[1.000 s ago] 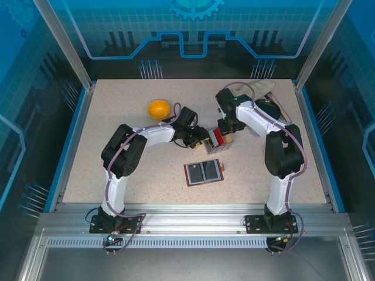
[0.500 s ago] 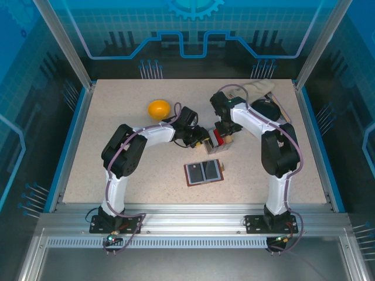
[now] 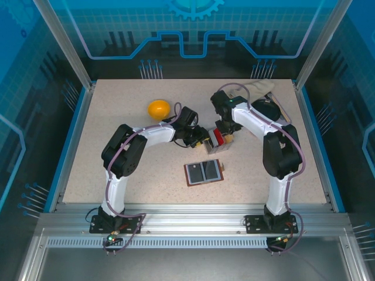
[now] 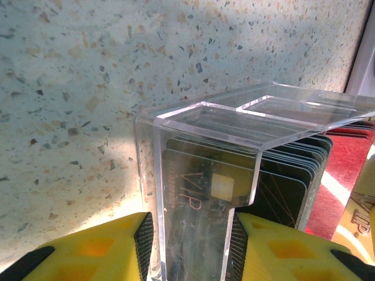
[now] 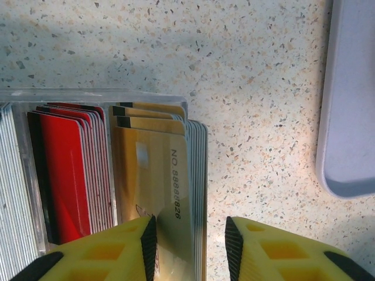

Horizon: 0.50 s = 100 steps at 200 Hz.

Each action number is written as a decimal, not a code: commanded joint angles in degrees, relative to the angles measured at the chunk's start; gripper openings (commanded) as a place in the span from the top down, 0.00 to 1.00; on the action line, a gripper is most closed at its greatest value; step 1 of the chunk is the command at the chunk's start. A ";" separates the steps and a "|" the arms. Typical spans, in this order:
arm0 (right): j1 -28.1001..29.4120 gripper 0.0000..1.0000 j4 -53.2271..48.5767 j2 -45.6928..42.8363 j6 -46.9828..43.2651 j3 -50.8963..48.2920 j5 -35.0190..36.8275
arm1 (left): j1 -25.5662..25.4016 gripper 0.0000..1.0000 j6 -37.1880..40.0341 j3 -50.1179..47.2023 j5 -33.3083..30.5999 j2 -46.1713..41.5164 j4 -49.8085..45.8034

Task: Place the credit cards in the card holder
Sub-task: Pick up the credit card from the storage box.

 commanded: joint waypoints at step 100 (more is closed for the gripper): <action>0.45 0.82 -1.72 -3.98 0.27 -0.29 1.31 | -0.40 0.58 0.90 -0.70 -1.96 2.42 -6.87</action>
